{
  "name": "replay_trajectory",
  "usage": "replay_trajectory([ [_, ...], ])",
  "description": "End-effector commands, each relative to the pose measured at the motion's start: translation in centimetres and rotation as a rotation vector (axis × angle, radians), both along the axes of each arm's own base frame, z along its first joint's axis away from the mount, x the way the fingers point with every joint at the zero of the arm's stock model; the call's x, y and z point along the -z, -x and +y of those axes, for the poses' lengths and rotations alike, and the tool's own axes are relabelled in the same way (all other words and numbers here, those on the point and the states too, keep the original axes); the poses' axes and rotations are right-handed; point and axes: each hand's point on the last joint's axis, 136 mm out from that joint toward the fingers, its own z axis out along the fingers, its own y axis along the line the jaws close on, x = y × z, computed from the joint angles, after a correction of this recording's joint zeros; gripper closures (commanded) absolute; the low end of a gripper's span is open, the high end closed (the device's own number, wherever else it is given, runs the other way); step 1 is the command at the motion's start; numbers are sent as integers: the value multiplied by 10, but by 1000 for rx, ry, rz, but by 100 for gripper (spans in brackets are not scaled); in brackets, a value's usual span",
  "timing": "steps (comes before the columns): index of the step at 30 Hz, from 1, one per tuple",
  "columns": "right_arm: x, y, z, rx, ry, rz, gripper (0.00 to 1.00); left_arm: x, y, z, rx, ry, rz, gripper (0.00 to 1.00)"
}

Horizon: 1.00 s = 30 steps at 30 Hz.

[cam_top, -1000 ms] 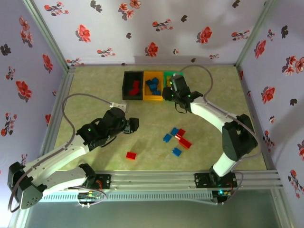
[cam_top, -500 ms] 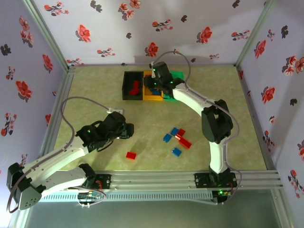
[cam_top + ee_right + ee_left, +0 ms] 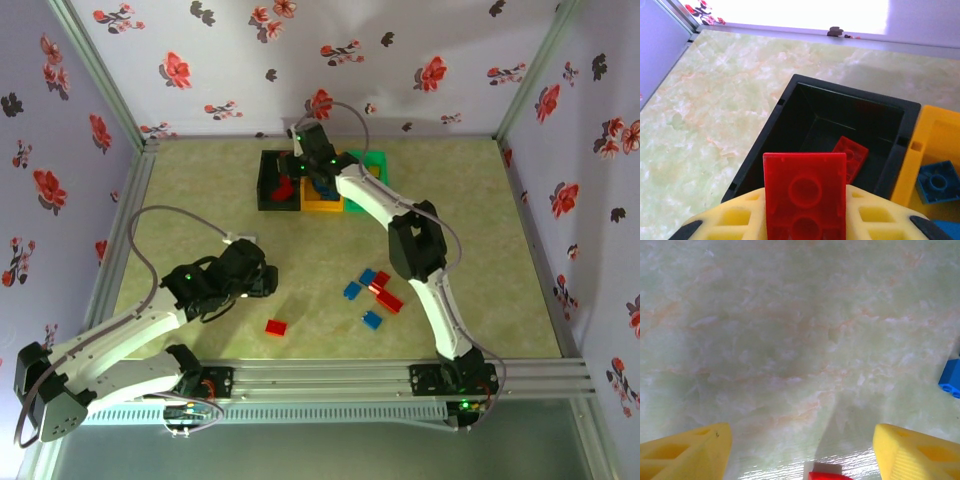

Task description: Sort the legos into containers by color

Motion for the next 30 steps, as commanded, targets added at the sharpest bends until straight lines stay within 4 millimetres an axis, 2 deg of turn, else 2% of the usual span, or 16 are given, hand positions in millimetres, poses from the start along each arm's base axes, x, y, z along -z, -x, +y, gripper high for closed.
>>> replay_trajectory([
  [1,4,-2,10,-36,43,0,61,16,11,5,-9,-36,62,25],
  [7,-9,-16,10,-28,75,-52,42,27,21,-3,14,-34,110,21],
  [12,-30,-9,-6,-12,100,-57,42,40,32,-15,34,-33,163,20],
  [19,-56,27,-41,13,118,-60,40,62,55,-26,34,-40,251,18],
  [24,-52,56,-72,56,103,-28,34,78,68,-39,51,-46,286,17],
  [30,-46,79,-97,92,113,10,33,98,76,-40,57,-131,352,16],
])
